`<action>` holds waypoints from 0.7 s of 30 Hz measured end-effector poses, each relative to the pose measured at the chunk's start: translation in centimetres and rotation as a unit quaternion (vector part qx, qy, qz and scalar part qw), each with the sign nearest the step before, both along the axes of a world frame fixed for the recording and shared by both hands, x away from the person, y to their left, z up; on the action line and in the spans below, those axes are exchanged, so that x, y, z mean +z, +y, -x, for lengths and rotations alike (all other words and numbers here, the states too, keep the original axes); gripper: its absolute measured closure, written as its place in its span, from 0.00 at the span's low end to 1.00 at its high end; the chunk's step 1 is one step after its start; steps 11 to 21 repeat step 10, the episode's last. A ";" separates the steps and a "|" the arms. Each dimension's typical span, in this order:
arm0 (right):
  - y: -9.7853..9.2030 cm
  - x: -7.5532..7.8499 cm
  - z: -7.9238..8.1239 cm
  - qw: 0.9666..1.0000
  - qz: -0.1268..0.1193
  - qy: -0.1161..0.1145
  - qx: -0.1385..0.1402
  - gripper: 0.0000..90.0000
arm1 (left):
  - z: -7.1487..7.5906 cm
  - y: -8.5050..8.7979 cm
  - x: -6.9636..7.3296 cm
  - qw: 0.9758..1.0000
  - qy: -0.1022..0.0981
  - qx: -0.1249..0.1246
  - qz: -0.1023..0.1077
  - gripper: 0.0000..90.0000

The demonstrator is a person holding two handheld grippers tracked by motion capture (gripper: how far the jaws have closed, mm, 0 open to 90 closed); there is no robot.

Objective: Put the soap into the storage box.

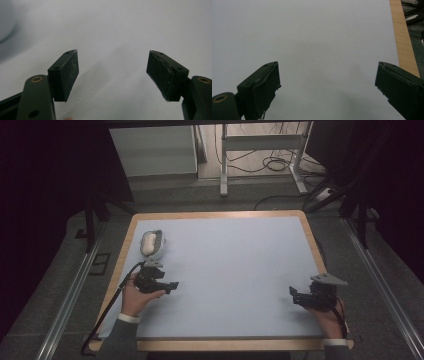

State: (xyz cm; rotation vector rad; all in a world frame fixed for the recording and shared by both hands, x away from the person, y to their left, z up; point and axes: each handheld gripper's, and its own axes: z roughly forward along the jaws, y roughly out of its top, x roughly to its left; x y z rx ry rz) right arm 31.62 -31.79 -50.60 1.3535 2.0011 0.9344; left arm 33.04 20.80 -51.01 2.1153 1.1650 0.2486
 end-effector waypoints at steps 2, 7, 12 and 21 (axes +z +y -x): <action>0.0 0.0 0.0 1.000 0.000 -0.002 -0.002 0.06 | 0.1 0.0 -0.1 1.000 0.000 0.002 0.005 0.29; 0.0 0.1 0.0 1.000 0.001 -0.003 0.000 0.06 | 0.3 0.0 -0.2 1.000 0.004 0.003 0.007 0.29; 0.1 0.2 0.0 1.000 0.000 -0.005 0.001 0.06 | 0.3 0.0 -0.1 1.000 0.002 0.004 0.011 0.29; 0.1 0.2 0.0 1.000 0.000 -0.005 0.001 0.06 | 0.3 0.0 -0.1 1.000 0.002 0.004 0.011 0.29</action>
